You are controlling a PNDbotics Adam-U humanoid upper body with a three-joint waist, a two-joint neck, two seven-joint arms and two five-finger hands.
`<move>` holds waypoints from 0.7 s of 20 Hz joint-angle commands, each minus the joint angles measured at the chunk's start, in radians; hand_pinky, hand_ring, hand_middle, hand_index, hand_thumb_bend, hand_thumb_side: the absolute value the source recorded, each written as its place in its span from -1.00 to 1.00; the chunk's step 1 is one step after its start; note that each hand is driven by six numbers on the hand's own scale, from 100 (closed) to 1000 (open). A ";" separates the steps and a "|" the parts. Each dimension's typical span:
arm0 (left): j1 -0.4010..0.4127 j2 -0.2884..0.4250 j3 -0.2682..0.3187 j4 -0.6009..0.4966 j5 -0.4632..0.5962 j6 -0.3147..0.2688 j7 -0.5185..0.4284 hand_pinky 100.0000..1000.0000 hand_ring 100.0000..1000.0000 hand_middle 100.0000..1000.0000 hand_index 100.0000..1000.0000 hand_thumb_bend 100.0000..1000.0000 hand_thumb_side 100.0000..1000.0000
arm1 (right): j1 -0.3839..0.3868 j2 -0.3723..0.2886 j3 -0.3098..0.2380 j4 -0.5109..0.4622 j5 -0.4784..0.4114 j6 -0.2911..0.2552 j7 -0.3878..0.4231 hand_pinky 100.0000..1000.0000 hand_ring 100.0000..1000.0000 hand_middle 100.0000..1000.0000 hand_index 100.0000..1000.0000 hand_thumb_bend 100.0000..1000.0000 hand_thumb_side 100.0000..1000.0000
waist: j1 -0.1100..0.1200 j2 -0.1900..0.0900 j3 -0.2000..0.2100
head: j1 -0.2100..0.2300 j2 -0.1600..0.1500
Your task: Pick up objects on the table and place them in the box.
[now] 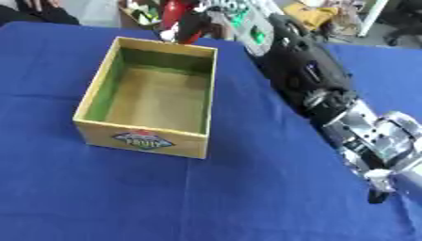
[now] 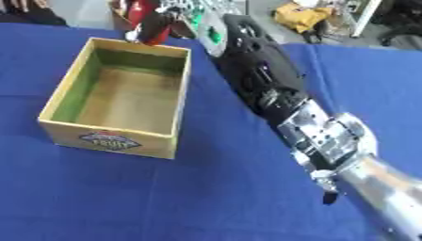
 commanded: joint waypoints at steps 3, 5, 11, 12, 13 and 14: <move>-0.027 0.006 -0.006 -0.019 0.010 -0.021 -0.002 -0.83 -0.26 -0.19 0.16 -1.00 0.54 | -0.008 0.022 -0.009 0.034 0.078 -0.021 -0.036 -0.61 -0.10 -0.21 -0.42 -1.00 -0.28 | 0.010 -0.010 0.012 | -0.015 -0.024; -0.031 0.005 -0.007 -0.019 0.012 -0.027 -0.004 -0.83 -0.26 -0.19 0.16 -1.00 0.54 | -0.004 0.036 -0.009 0.049 0.102 -0.029 -0.045 -0.61 -0.10 -0.21 -0.43 -1.00 -0.27 | 0.011 -0.007 0.017 | -0.020 -0.030; -0.036 0.003 -0.006 -0.019 0.015 -0.034 -0.006 -0.83 -0.26 -0.19 0.16 -1.00 0.55 | 0.014 0.064 -0.013 0.092 0.172 -0.049 -0.074 -0.60 -0.08 -0.20 -0.44 -1.00 -0.24 | 0.012 0.002 0.030 | -0.032 -0.038; -0.037 0.003 -0.006 -0.019 0.015 -0.034 -0.006 -0.83 -0.26 -0.19 0.16 -1.00 0.55 | 0.017 0.066 -0.013 0.097 0.179 -0.053 -0.077 -0.60 -0.06 -0.20 -0.44 -1.00 -0.23 | 0.013 0.003 0.030 | -0.033 -0.038; -0.037 0.003 -0.006 -0.019 0.015 -0.034 -0.006 -0.83 -0.26 -0.19 0.16 -1.00 0.55 | 0.019 0.068 -0.013 0.101 0.186 -0.058 -0.079 -0.60 -0.05 -0.19 -0.44 -1.00 -0.22 | 0.013 0.005 0.031 | -0.033 -0.038; -0.037 0.003 -0.006 -0.019 0.015 -0.034 -0.006 -0.83 -0.26 -0.19 0.16 -1.00 0.55 | 0.022 0.070 -0.013 0.105 0.191 -0.062 -0.079 -0.60 -0.04 -0.19 -0.43 -1.00 -0.22 | 0.013 0.006 0.030 | -0.034 -0.038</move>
